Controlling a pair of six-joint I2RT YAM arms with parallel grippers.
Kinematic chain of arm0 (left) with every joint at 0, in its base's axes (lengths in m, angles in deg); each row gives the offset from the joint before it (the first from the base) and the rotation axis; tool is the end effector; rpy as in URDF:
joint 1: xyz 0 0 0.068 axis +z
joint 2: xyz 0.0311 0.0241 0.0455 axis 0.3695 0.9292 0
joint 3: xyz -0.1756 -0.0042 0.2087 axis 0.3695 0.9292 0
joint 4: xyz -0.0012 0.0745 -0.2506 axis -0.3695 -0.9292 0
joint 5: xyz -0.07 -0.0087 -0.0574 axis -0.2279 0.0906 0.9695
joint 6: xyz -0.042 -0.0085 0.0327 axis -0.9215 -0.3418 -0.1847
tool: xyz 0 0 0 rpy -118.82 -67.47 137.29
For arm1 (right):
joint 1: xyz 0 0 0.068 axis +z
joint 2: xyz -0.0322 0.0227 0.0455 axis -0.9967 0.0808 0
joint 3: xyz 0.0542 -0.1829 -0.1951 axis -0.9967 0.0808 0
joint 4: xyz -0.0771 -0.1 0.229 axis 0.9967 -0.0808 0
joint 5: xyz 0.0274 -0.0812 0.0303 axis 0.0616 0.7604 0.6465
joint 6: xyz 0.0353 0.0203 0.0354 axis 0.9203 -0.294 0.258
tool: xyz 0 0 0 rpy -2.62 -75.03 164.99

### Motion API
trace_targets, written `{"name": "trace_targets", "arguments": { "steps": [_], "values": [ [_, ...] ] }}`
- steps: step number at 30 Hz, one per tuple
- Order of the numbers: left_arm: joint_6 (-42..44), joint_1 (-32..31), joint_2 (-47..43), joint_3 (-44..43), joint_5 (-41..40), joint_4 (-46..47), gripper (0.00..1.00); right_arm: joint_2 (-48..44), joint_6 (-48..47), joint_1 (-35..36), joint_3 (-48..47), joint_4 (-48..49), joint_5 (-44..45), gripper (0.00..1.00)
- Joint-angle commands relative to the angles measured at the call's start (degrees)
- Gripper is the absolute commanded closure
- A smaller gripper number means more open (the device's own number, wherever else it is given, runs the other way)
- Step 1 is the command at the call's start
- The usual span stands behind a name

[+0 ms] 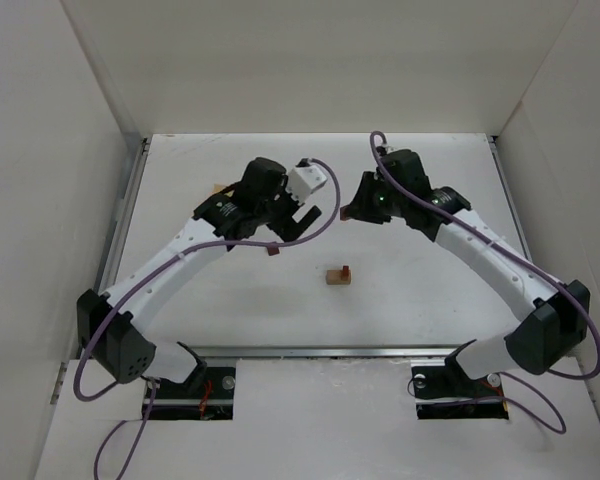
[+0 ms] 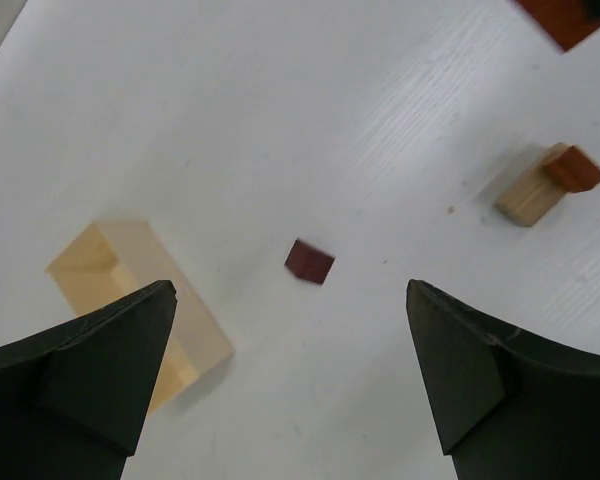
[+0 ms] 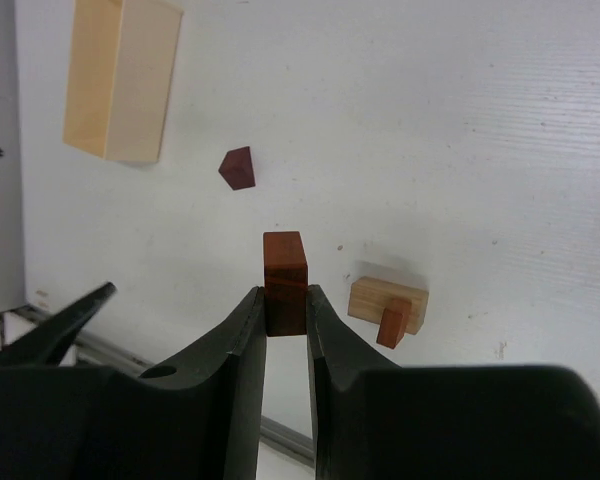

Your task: Build the wood block tower

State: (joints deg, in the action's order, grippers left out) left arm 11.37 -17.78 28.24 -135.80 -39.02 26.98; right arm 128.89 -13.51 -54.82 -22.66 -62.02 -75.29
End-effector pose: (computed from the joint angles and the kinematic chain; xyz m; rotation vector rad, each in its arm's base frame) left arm 0.2443 -0.2029 0.3653 1.1027 1.8152 -0.2216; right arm 0.2702 0.1632 0.3447 0.0441 2.3295 0.7035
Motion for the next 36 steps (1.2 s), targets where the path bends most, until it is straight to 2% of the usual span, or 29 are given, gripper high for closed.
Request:
{"name": "trace_targets", "arguments": {
  "steps": [1, 7, 11, 18, 29, 36],
  "values": [
    [-6.15, 2.2, -4.46, 5.51, -7.39, 1.3, 0.01, 2.59, 0.06, 5.12, -6.0, -6.21, 13.39, 1.0],
    [-16.15, 3.25, -5.77, 12.99, -19.08, 2.62, 0.01, 8.04, 6.12, 13.39, -10.58, -16.24, 25.78, 1.0],
    [-18.81, 4.57, -8.85, 17.91, -21.73, 5.6, 0.01, 8.66, 8.15, 16.12, -7.96, -17.04, 24.58, 1.0],
    [-18.81, 5.27, -13.08, 18.54, -25.69, 6.41, 0.01, 12.96, 13.42, 22.1, -7.25, -19.15, 26.15, 1.0],
    [-18.29, 4.04, -14.22, 19.07, -27.44, 6.41, 0.01, 14.63, 15.97, 22.63, -4.88, -19.15, 28.0, 1.0],
    [-18.29, 4.04, -13.69, 18.54, -27.97, 6.41, 0.01, 15.43, 14.13, 22.63, -2.07, -15.02, 26.24, 1.0]
  ]
}}
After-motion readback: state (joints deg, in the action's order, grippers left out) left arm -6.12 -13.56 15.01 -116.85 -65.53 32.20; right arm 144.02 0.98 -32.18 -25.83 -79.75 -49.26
